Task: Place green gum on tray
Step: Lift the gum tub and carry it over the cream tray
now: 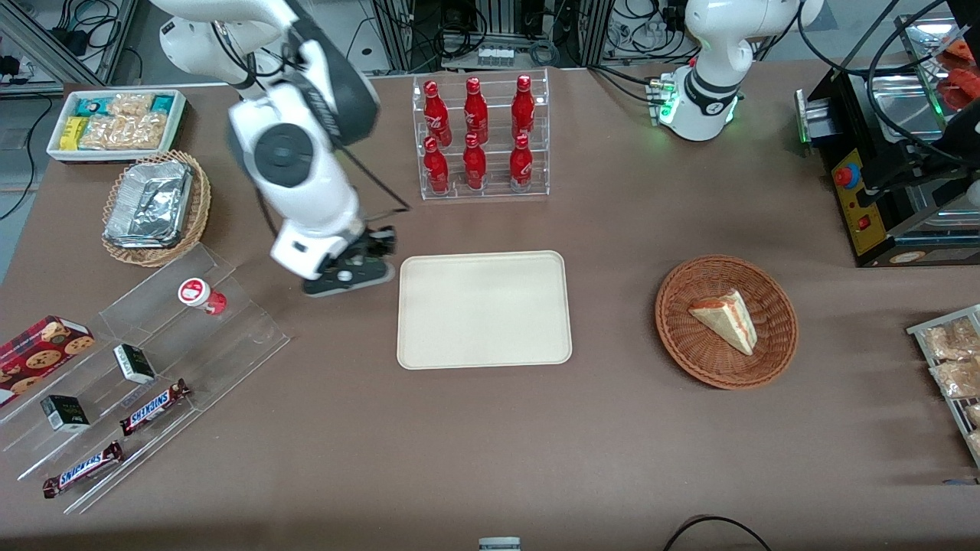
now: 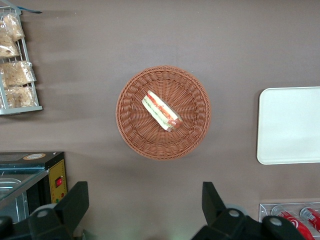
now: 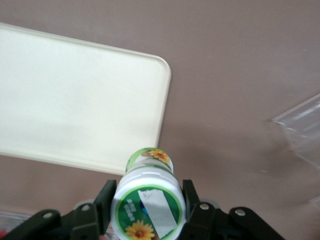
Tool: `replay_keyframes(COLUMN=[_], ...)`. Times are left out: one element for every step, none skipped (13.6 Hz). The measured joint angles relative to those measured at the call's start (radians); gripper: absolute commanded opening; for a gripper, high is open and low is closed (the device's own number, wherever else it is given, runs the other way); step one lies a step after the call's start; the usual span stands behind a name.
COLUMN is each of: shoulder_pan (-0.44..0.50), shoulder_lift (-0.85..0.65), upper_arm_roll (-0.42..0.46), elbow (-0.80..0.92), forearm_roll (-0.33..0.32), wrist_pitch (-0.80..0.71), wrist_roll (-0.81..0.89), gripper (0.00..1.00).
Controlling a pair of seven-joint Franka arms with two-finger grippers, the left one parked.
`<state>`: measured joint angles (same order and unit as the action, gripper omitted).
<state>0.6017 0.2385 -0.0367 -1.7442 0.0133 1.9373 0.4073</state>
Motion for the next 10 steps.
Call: replay_keyframes(shoulder_pan=[0.027, 0.057, 0.084, 0.106, 0.123, 0.138, 0.155, 0.174, 0.190, 0.205], shoulder_lift=[0.036, 0.075, 0.115, 0.152, 0.187, 0.219, 0.248, 0.277, 0.307, 0.335], upper_arm_roll=[0.000, 0.000, 0.000, 0.000, -0.001, -0.001, -0.002, -0.002, -0.003, -0.004], elbow=[0.004, 0.006, 0.009, 0.013, 0.019, 0.030, 0.047, 0.068, 0.092, 0.114], forearm_roll=[0.000, 0.000, 0.000, 0.000, 0.000, 0.000, 0.000, 0.000, 0.000, 0.000], wrist_pitch=[0.048, 0.099, 0.146, 0.184, 0.218, 0.245, 0.260, 0.272, 0.280, 0.290], wrist_roll=[0.057, 0.114, 0.166, 0.219, 0.273, 0.309, 0.334, 0.362, 0.391, 0.411], gripper=[0.00, 0.00, 0.00, 0.00, 0.00, 0.00, 0.00, 0.00, 0.00, 0.00])
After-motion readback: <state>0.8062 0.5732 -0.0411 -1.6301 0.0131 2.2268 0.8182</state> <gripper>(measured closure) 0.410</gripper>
